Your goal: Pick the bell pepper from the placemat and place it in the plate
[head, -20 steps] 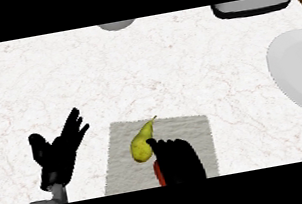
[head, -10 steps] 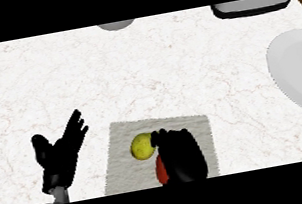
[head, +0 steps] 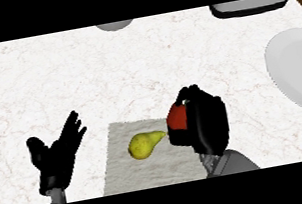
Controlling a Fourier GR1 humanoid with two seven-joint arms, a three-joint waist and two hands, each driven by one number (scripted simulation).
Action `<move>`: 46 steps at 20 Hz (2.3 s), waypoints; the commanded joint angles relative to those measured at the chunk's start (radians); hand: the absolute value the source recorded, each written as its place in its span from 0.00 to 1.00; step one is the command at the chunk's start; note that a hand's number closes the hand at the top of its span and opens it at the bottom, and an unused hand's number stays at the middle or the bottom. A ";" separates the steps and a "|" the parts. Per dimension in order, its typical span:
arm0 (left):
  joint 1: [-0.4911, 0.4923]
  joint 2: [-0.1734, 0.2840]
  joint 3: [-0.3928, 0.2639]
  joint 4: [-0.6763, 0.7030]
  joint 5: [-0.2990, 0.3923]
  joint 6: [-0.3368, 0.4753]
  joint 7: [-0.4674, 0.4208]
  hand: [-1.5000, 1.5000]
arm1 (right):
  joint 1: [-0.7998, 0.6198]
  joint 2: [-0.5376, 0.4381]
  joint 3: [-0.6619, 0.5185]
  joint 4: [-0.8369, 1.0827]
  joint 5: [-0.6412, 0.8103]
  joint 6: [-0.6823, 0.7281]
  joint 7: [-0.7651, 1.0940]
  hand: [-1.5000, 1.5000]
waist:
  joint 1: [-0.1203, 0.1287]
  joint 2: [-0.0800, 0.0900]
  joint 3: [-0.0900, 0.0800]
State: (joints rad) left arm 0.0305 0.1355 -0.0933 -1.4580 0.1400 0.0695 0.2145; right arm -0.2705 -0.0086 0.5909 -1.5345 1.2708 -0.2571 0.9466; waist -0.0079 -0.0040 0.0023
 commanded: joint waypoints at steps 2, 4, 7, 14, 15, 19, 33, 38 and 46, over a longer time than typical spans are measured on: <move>0.027 0.002 0.001 0.016 0.009 -0.023 -0.013 0.50 | -0.003 0.003 -0.069 -0.078 0.162 -0.147 0.100 1.00 | -0.003 0.000 -0.003; -0.003 -0.016 -0.001 0.017 -0.007 0.009 0.002 0.50 | 0.005 0.008 -0.087 -0.137 0.183 -0.178 0.129 1.00 | -0.005 0.000 -0.002; 0.003 0.015 0.019 0.015 0.012 -0.024 0.006 0.50 | -0.002 0.008 -0.167 -0.146 0.184 -0.250 0.147 1.00 | 0.004 0.002 -0.002; 0.003 0.001 0.016 0.043 -0.005 -0.018 -0.020 0.50 | 0.074 -0.080 -0.392 -0.231 -0.021 -0.421 -0.012 1.00 | 0.004 0.006 -0.001; -0.007 -0.008 0.014 0.024 -0.006 -0.003 0.000 0.50 | 0.150 -0.136 -0.408 -0.263 -0.097 -0.479 -0.072 1.00 | -0.001 0.005 -0.001; -0.030 -0.028 -0.003 0.009 -0.027 0.016 0.024 0.50 | 0.240 -0.208 -0.486 -0.195 -0.178 -0.592 -0.189 1.00 | 0.002 0.005 -0.001; -0.021 -0.036 0.000 0.005 -0.038 0.002 0.012 0.50 | 0.036 -0.484 -0.816 0.396 -0.847 -0.713 -0.807 1.00 | 0.018 0.008 0.001; -0.027 -0.004 0.023 0.011 -0.024 -0.028 0.032 0.50 | -0.121 -0.541 -0.935 0.673 -0.982 -0.616 -1.033 1.00 | 0.031 0.012 0.002; -0.048 -0.031 0.012 0.059 -0.028 -0.036 -0.012 0.50 | -0.212 -0.616 -0.919 1.025 -0.958 -0.319 -0.968 0.00 | 0.050 0.022 0.002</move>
State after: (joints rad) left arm 0.0010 0.1041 -0.0931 -1.4469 0.1074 0.0437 0.2118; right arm -0.4086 -0.6071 -0.3125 -0.6694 0.3386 -0.6727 0.0354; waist 0.0357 0.0115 0.0055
